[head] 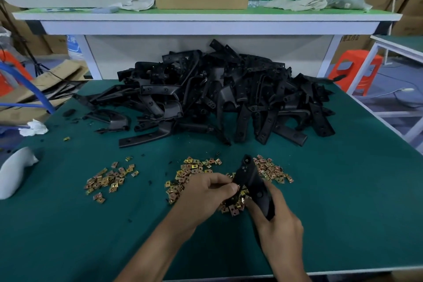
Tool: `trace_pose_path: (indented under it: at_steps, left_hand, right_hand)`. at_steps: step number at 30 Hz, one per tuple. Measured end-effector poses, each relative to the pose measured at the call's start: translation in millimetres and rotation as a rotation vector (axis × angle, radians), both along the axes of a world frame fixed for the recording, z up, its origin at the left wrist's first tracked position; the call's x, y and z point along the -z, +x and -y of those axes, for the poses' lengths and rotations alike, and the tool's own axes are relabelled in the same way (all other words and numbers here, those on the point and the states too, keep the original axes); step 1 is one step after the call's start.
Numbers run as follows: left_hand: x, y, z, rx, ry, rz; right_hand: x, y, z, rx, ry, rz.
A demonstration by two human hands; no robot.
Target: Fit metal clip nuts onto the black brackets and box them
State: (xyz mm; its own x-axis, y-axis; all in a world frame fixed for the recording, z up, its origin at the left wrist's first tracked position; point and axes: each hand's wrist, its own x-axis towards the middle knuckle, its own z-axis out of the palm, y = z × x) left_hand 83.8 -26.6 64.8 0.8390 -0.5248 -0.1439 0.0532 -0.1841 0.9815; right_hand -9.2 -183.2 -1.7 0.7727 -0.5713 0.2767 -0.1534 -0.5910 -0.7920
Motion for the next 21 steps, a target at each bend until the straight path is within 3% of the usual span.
trace_pose_path:
  at_steps: [3, 7, 9, 12, 21]
  left_hand:
    - [5, 15, 8, 0.017, 0.074, 0.063]
    - [22, 61, 21, -0.131, 0.511, 0.587]
    - [31, 79, 24, -0.149, 0.712, 0.726]
    - [38, 91, 27, -0.065, 0.837, 0.759]
    - [34, 98, 27, 0.047, 0.779, 0.729]
  right_hand:
    - [2, 3, 5, -0.009, 0.109, -0.003]
    - [4, 6, 8, -0.002, 0.212, 0.022]
    - [4, 5, 8, -0.006, 0.232, 0.028]
    - [4, 5, 10, -0.01, 0.251, 0.053]
    - [7, 6, 10, -0.008, 0.242, 0.056]
